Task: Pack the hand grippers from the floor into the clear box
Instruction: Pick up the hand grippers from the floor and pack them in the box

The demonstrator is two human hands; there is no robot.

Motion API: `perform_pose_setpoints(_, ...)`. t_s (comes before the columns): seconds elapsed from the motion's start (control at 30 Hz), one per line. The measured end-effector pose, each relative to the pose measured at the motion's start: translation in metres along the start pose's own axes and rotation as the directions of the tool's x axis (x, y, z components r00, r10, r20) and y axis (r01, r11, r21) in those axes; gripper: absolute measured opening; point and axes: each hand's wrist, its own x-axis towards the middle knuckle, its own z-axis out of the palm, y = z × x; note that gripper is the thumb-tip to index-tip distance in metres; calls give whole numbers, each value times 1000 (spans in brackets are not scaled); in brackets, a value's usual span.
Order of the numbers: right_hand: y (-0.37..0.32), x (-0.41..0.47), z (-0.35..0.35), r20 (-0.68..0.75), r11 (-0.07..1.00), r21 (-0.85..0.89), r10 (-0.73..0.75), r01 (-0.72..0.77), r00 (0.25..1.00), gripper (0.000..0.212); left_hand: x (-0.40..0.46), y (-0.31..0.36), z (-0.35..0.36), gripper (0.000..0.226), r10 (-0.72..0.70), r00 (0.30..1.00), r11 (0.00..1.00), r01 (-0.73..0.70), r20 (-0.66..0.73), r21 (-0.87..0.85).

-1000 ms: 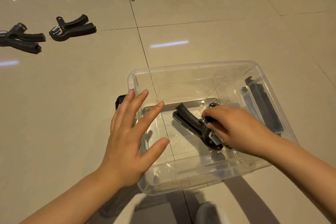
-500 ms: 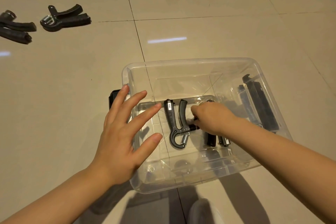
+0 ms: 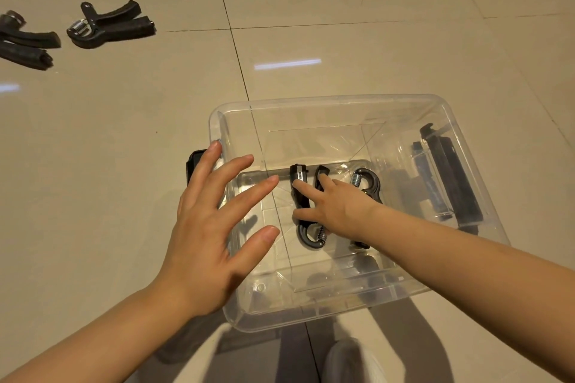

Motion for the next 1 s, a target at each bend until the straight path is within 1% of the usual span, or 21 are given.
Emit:
perform_pose_setpoints(0.2, 2, -2, 2, -10, 1000, 30, 6, -6, 1000, 56, 0, 0, 0, 51, -4, 1000, 1000, 4, -3, 1)
perform_pose_setpoints(0.27, 1, -1, 4, 4, 998, 59, 23, -23, 1000, 61, 0, 0, 0, 51, -4, 1000, 1000, 4, -4, 0)
perform_pose_setpoints(0.33, 3, -2, 3, -7, 984, 165, 70, -68, 998, 72, 0, 0, 0, 51, -5, 1000, 1000, 5, -4, 1)
perform_pose_setpoints(0.4, 16, -6, 1, -58, 925, 354, 168, -138, 984, 84, 1, -1, 0, 52, -4, 1000, 1000, 4, -9, 7)
perform_pose_setpoints(0.43, 25, -11, 1, -52, 888, 427, 214, -173, 975, 87, 0, -1, 0, 53, -4, 1000, 1000, 4, -10, 11)
perform_pose_setpoints(0.47, 36, -16, 3, -18, 867, 453, 244, -210, 970, 86, 0, -1, 1, 53, -4, 1000, 1000, 5, -10, 12)
perform_pose_setpoints(0.5, 46, -22, 8, 36, 873, 418, 259, -250, 965, 82, 0, -1, 1, 53, -4, 1000, 1000, 4, -10, 10)
perform_pose_setpoints(0.57, 59, -30, 23, 140, 922, 239, 279, -305, 950, 78, 0, -1, 1, 53, -1, 1000, 1000, 1, -10, 0)
perform_pose_setpoints(0.6, 61, -32, 31, 163, 936, 172, 281, -308, 946, 78, 0, -1, 1, 52, -1, 1000, 1000, 1, -10, -2)
perform_pose_setpoints(0.63, 61, -32, 36, 167, 941, 145, 280, -305, 945, 77, 0, -1, 1, 52, -2, 1000, 1000, 2, -10, -2)
perform_pose_setpoints(0.73, 61, -28, 41, 157, 944, 142, 276, -298, 948, 71, 0, -1, 1, 50, 0, 1000, 1000, 1, -12, 15)
perform_pose_setpoints(0.9, 59, -28, 37, 108, 963, 46, 261, -267, 959, 60, -1, -1, 0, 48, -10, 1000, 999, 11, -12, 43)
perform_pose_setpoints(1.0, 57, -26, 33, 106, 956, 34, 286, -291, 952, 53, -1, 0, 0, 47, -14, 1000, 999, 14, -13, 49)
